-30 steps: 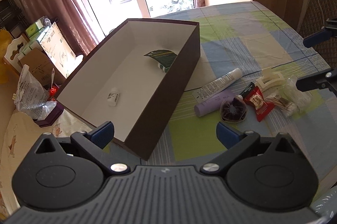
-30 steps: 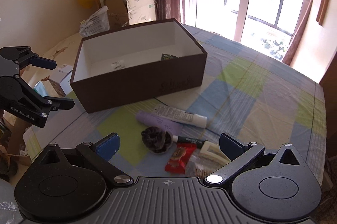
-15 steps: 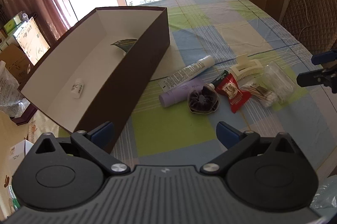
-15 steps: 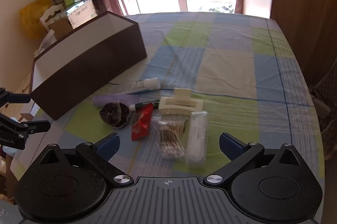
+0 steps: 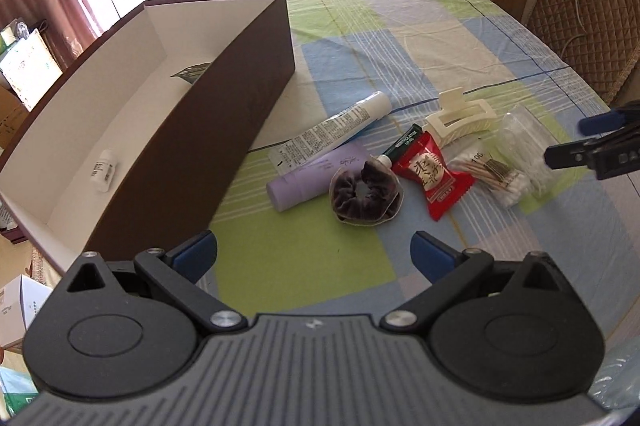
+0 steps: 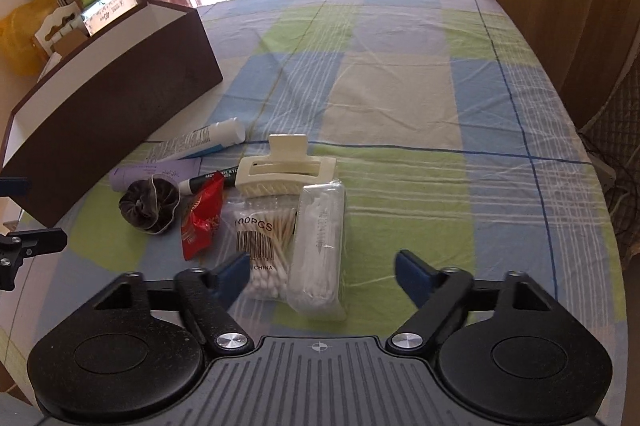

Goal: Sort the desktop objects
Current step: 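Grasp the clear pack of cotton pads with the right tool, then grasp the brown scrunchie with the left tool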

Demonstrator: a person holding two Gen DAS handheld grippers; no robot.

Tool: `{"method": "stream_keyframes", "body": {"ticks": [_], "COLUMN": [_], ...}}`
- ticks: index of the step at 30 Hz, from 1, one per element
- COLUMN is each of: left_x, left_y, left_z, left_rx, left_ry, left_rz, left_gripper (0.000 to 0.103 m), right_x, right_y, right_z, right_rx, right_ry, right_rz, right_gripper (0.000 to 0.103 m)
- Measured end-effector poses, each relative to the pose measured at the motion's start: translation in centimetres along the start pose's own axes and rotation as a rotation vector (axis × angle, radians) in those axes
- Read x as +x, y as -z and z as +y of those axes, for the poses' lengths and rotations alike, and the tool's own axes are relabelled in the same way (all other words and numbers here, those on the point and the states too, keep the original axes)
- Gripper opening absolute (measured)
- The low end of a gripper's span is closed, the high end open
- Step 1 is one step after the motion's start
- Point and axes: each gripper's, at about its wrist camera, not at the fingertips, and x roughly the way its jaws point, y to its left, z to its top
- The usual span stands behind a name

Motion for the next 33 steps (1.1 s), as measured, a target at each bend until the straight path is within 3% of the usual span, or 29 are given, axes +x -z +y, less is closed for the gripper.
{"method": "stream_keyframes", "body": {"ticks": [5,7,10,11,12,18,23,27,33], "left_x": [1.5,2.1,3.2,3.5,3.9,6.1,8.0,9.4,10.8], "left_y": [-0.6,-0.8,-1.0,-1.1,-1.2,-1.7,-2.5,-3.0,-3.2], "left_z": [-0.3,-0.5,-0.8,-0.8,-1.0,-1.8,-2.0,-2.0,-2.1], "left_rx": [0.012,0.018,0.035,0.039,0.045,0.082,0.081,0.073,0.055], "left_ry": [0.021,0.031,0.041,0.045,0.053,0.087,0.114,0.132,0.186], "left_rz": [0.014,0.018,0.023,0.026,0.029,0.042,0.068,0.085,0.106], "left_gripper": [0.100,0.099,0.098,0.097,0.096,0.094,0.074,0.069,0.046], "right_x": [1.6,2.4,3.6,3.8,4.0,4.3,4.4,4.7,5.1], "right_y": [-0.3,-0.6,-0.8,-0.8,-0.9,-1.0,-1.2,-1.4,-1.3], "right_z": [-0.2,-0.3,-0.5,-0.5,-0.5,-0.6,-0.7,-0.8,-0.7], "right_rx": [-0.021,-0.026,-0.025,-0.030,-0.034,-0.050,-0.042,-0.031,-0.031], "right_ry": [-0.003,-0.009,-0.011,-0.015,-0.012,-0.014,-0.018,-0.020,-0.020], "right_rz": [0.020,0.038,0.058,0.062,0.065,0.065,0.067,0.079,0.094], "right_gripper": [0.078,0.062,0.058,0.043,0.035,0.033,0.033,0.033,0.033]}}
